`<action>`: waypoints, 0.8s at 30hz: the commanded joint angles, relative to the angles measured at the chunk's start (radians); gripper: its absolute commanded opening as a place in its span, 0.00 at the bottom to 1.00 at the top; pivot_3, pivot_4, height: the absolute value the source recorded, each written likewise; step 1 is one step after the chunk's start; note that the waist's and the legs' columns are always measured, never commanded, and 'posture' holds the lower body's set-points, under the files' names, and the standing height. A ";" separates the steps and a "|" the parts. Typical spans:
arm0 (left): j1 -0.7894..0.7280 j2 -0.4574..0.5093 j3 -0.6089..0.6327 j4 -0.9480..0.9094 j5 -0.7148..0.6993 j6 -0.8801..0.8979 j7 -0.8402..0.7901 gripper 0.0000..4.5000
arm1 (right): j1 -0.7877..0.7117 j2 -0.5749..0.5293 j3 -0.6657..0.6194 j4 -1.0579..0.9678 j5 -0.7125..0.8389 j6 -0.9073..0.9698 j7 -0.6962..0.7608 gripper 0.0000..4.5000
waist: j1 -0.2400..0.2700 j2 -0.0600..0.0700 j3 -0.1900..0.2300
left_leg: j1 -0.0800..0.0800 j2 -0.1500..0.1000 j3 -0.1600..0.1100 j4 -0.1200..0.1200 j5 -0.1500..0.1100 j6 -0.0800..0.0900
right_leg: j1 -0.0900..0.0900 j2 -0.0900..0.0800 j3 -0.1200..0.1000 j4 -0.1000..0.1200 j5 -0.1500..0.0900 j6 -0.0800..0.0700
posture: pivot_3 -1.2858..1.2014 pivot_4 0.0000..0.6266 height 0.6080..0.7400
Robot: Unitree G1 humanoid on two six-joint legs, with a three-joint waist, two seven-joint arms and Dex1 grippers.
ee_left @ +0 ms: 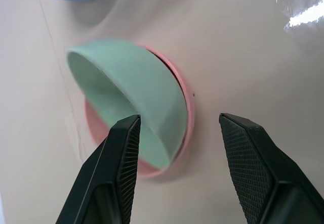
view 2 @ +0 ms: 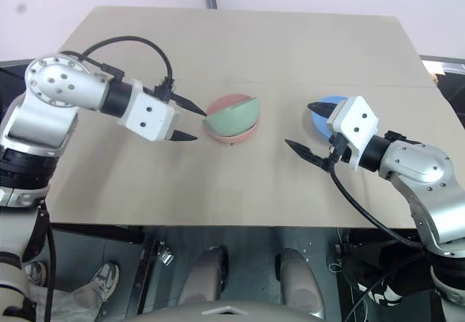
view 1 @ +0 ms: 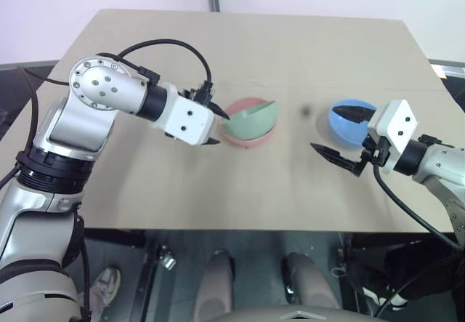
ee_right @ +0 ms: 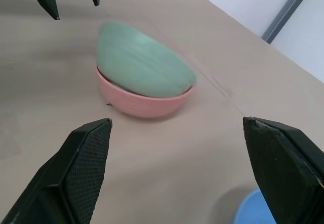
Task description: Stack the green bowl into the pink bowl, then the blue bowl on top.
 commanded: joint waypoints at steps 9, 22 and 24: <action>0.084 -0.091 0.034 -0.168 -0.061 0.244 0.113 0.58 | -0.003 -0.006 -0.025 -0.030 0.003 -0.007 -0.009 1.00 | 0.000 0.000 0.000 | 0.000 0.000 -0.001 0.000 0.000 0.000 | 0.000 0.000 0.000 0.000 0.000 0.000 | 0.52 0.24 1.00; 0.148 -0.238 -0.004 -0.035 0.054 0.299 0.298 0.58 | 0.005 -0.014 -0.032 0.004 -0.024 -0.041 0.004 1.00 | 0.001 0.000 0.000 | 0.000 0.000 -0.001 0.000 0.000 0.000 | 0.001 0.000 -0.001 -0.001 0.000 0.000 | 0.52 0.24 1.00; 0.163 -0.249 0.060 -0.076 -0.032 0.365 0.297 0.58 | 0.007 -0.018 -0.037 0.012 -0.023 -0.033 0.006 1.00 | 0.001 0.000 0.000 | 0.000 0.000 -0.001 0.000 0.000 0.000 | 0.001 0.000 -0.001 -0.001 0.000 0.000 | 0.52 0.24 1.00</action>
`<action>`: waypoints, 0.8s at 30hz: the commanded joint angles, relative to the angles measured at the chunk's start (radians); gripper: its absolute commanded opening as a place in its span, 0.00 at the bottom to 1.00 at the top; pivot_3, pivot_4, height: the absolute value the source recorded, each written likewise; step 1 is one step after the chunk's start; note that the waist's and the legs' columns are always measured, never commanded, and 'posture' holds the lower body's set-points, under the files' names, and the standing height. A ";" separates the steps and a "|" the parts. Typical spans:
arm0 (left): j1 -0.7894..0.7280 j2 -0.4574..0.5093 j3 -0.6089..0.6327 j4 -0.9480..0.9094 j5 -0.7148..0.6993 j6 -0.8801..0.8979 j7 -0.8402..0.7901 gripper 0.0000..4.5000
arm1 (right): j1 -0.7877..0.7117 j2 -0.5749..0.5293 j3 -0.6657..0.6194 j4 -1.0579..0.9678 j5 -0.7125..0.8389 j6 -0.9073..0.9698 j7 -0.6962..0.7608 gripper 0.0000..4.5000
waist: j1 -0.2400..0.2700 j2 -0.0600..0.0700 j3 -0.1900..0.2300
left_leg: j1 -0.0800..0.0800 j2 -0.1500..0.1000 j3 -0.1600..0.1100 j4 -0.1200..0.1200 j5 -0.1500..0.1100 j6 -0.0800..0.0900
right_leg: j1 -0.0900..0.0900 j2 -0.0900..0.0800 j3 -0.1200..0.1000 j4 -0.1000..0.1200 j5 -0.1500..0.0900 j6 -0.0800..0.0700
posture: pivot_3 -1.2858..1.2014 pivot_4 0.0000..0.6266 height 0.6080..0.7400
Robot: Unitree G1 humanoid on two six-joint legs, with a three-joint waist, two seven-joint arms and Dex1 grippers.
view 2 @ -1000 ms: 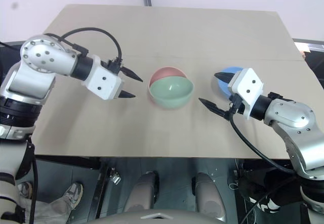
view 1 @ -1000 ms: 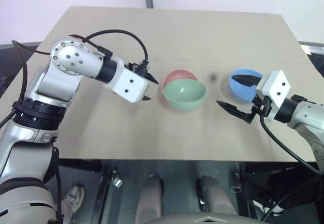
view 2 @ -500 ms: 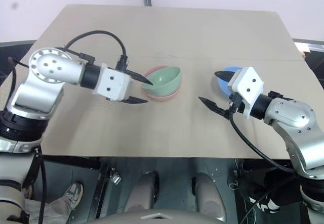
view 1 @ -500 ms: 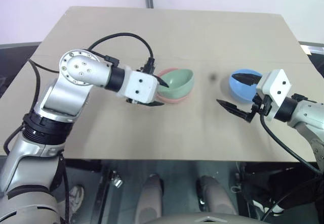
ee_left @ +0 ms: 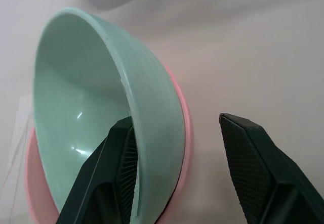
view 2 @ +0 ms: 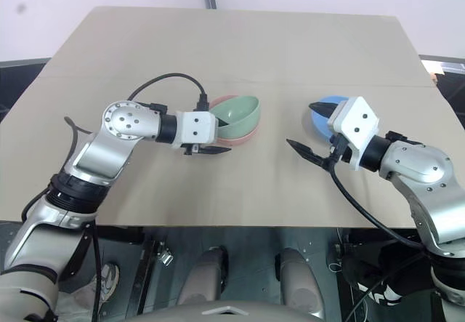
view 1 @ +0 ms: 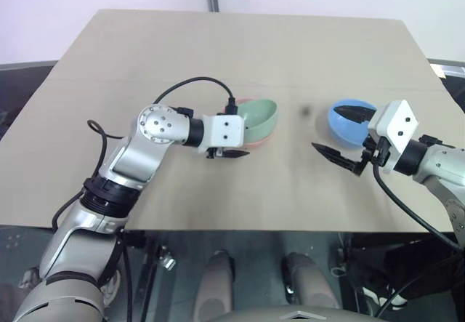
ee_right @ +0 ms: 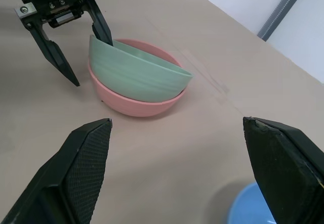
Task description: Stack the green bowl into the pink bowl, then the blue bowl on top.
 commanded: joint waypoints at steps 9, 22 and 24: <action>0.238 -0.038 0.418 -0.338 -0.386 0.299 0.162 0.58 | 0.002 -0.010 -0.004 0.105 -0.079 -0.048 -0.008 1.00 | 0.001 0.000 0.000 | 0.001 0.000 0.000 0.000 0.000 0.000 | 0.000 0.000 0.000 0.000 0.000 0.000 | 0.52 0.24 1.00; 0.558 0.010 0.669 -0.485 -0.689 0.384 0.175 0.99 | -0.141 -0.043 0.132 0.374 -0.236 -0.014 0.045 1.00 | 0.001 0.001 0.000 | 0.005 0.000 -0.002 0.000 0.000 0.000 | 0.005 -0.001 -0.002 -0.001 0.000 0.000 | 0.52 0.24 1.00; 0.588 0.021 0.680 -0.493 -0.686 0.363 0.175 0.99 | -0.163 -0.040 0.156 0.405 -0.253 0.000 0.055 1.00 | 0.000 0.001 0.000 | 0.004 0.000 -0.002 0.000 0.000 0.000 | 0.006 -0.001 -0.002 -0.002 0.000 0.000 | 0.52 0.24 1.00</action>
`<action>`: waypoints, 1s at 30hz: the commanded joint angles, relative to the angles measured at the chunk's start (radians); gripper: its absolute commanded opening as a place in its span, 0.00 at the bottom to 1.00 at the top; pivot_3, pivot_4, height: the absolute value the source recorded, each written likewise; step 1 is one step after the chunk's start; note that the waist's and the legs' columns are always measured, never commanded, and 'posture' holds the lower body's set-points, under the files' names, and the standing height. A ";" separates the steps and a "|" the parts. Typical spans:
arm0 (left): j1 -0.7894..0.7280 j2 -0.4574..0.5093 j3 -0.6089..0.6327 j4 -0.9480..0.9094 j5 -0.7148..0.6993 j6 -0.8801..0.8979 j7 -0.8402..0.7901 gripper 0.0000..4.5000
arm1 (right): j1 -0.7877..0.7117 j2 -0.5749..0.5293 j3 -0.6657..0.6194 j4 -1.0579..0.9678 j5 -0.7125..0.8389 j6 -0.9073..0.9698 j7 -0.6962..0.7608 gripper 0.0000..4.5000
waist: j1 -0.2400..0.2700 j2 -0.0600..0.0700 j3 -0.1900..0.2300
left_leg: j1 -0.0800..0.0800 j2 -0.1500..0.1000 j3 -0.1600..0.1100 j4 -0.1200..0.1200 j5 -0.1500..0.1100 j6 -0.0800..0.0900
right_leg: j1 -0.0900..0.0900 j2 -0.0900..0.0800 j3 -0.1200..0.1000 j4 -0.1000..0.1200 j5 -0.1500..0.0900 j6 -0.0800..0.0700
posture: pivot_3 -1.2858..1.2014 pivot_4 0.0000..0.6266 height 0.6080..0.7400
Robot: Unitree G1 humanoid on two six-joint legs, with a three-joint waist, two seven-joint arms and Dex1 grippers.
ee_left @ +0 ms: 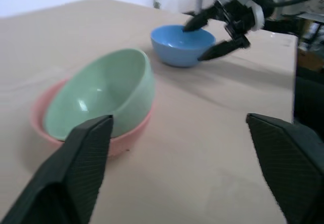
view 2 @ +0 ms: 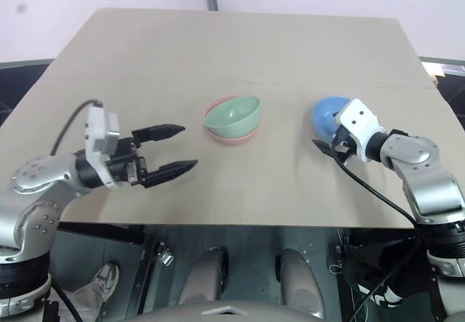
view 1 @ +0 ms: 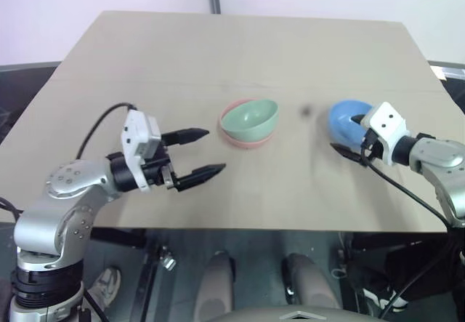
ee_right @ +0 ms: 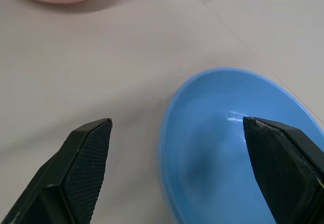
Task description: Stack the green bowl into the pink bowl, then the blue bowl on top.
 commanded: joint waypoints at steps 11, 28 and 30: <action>0.097 0.033 0.079 -0.043 -0.122 -0.028 0.009 1.00 | -0.107 -0.021 0.091 0.099 -0.102 -0.011 0.073 0.02 | -0.003 0.000 0.000 | 0.000 0.000 0.000 -0.002 0.000 0.000 | -0.001 0.000 0.000 0.000 0.000 0.000 | 0.52 0.24 1.00; 0.228 0.130 0.159 0.173 -0.132 -0.138 -0.262 1.00 | -0.532 0.223 0.197 0.008 0.066 0.036 0.225 0.02 | -0.004 0.003 0.002 | 0.002 0.000 0.001 -0.008 0.000 0.000 | -0.002 0.000 0.000 -0.002 -0.001 -0.001 | 0.52 0.24 1.00; 0.228 0.125 0.157 0.169 -0.144 -0.131 -0.254 1.00 | -0.544 0.281 0.241 0.040 0.050 0.019 0.225 0.02 | -0.001 0.003 0.002 | 0.002 0.000 0.001 -0.009 0.000 0.000 | -0.003 0.000 0.000 -0.002 -0.001 -0.001 | 0.52 0.24 1.00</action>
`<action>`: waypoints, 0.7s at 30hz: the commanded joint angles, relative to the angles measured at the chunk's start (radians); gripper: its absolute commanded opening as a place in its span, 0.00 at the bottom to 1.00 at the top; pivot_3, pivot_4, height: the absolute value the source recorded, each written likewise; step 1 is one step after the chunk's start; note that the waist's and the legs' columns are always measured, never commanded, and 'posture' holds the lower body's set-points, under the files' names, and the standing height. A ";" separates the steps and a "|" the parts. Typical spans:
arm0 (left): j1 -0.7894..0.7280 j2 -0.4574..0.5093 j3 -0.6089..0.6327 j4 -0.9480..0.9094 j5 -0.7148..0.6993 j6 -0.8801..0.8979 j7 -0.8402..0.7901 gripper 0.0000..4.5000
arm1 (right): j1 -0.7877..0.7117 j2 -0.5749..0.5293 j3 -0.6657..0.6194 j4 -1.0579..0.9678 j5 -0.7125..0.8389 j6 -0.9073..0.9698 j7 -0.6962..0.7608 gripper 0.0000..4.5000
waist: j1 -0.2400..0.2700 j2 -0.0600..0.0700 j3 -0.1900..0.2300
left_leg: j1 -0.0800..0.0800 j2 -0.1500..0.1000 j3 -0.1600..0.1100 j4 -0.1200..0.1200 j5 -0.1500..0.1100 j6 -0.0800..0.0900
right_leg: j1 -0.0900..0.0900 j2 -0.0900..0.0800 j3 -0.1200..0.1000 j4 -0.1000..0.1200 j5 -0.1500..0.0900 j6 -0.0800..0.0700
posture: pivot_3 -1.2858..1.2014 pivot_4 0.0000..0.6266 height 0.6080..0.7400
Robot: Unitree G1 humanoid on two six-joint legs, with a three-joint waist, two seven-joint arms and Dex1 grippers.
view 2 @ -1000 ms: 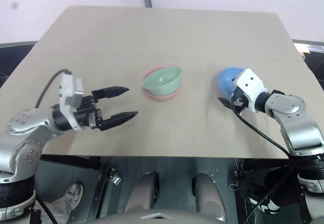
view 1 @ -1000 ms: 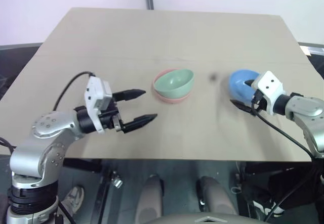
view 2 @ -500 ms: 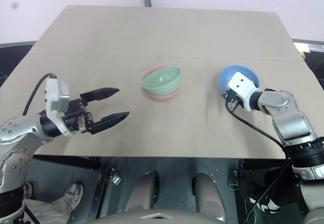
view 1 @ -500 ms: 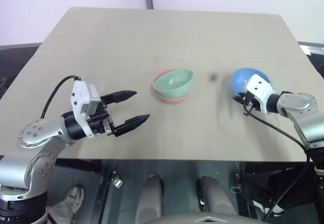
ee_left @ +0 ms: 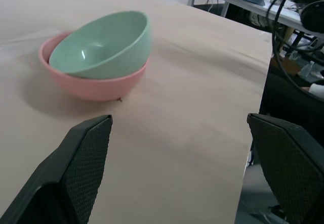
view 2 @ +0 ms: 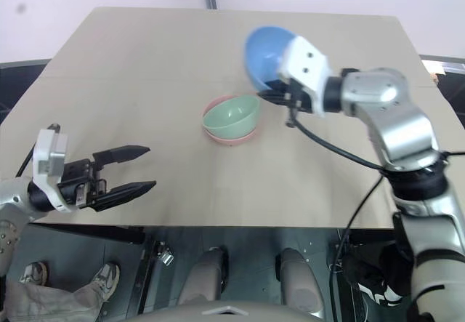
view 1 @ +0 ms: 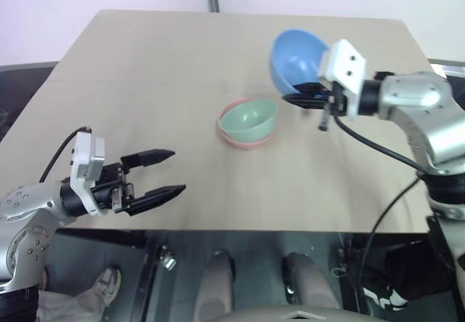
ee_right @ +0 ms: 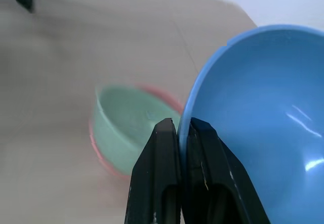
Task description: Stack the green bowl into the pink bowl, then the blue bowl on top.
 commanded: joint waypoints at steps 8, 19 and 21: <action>0.026 -0.006 0.042 -0.035 -0.032 -0.007 0.019 1.00 | 0.017 0.104 0.123 0.119 -0.097 -0.121 0.009 0.02 | -0.001 0.000 0.000 | -0.005 0.000 0.000 0.000 0.000 0.000 | -0.005 0.000 0.000 0.001 0.000 0.000 | 0.52 0.24 1.00; 0.051 -0.010 0.051 -0.059 -0.038 -0.007 0.065 1.00 | 0.011 0.149 0.090 0.112 -0.104 -0.140 0.022 0.57 | -0.002 0.000 0.000 | -0.005 0.000 0.000 -0.002 0.000 0.000 | -0.006 0.000 0.000 0.001 0.000 0.000 | 0.52 0.24 1.00; 0.052 -0.009 0.048 -0.062 -0.036 0.002 0.086 1.00 | 0.023 0.156 0.036 0.041 -0.036 -0.095 0.027 0.57 | -0.002 0.000 0.000 | -0.005 0.000 0.000 -0.002 0.000 0.000 | -0.006 0.000 0.000 0.001 0.000 0.000 | 0.52 0.24 1.00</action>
